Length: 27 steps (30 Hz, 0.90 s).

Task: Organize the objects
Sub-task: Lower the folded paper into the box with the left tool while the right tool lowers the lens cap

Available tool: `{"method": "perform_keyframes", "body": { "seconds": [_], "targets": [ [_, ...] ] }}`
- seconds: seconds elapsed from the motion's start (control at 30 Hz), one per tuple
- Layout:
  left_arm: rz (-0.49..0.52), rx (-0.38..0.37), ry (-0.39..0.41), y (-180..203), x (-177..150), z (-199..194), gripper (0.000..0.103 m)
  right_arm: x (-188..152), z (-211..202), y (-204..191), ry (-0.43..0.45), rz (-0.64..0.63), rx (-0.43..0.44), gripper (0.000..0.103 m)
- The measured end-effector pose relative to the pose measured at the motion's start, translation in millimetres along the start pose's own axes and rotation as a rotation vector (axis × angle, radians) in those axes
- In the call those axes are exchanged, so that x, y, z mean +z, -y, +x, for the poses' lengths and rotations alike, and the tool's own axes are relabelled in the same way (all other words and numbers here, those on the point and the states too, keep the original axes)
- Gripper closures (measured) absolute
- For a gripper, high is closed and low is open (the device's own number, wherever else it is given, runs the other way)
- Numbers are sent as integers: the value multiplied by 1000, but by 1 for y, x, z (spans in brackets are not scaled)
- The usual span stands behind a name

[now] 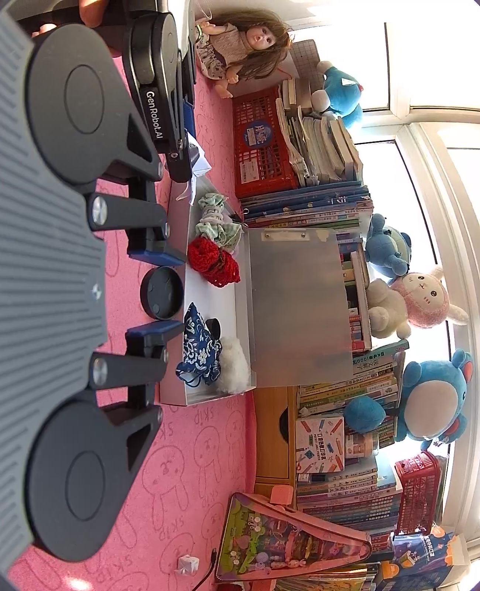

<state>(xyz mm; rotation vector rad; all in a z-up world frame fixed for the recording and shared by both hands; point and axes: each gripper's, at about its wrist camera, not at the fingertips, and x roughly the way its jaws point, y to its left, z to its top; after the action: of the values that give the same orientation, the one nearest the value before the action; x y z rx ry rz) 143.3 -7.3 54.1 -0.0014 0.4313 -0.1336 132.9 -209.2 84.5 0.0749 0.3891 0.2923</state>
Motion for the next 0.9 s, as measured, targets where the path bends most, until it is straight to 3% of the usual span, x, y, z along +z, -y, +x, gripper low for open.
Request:
{"method": "perform_keyframes", "body": {
  "seconds": [0.53, 0.9],
  "targets": [
    [-1, 62, -18, -23, 36, 63, 67, 23, 55, 3, -44, -19, -12, 66],
    [-55, -4, -62, -54, 57, 106, 67, 51, 87, 15, -56, -2, -21, 66]
  ]
}}
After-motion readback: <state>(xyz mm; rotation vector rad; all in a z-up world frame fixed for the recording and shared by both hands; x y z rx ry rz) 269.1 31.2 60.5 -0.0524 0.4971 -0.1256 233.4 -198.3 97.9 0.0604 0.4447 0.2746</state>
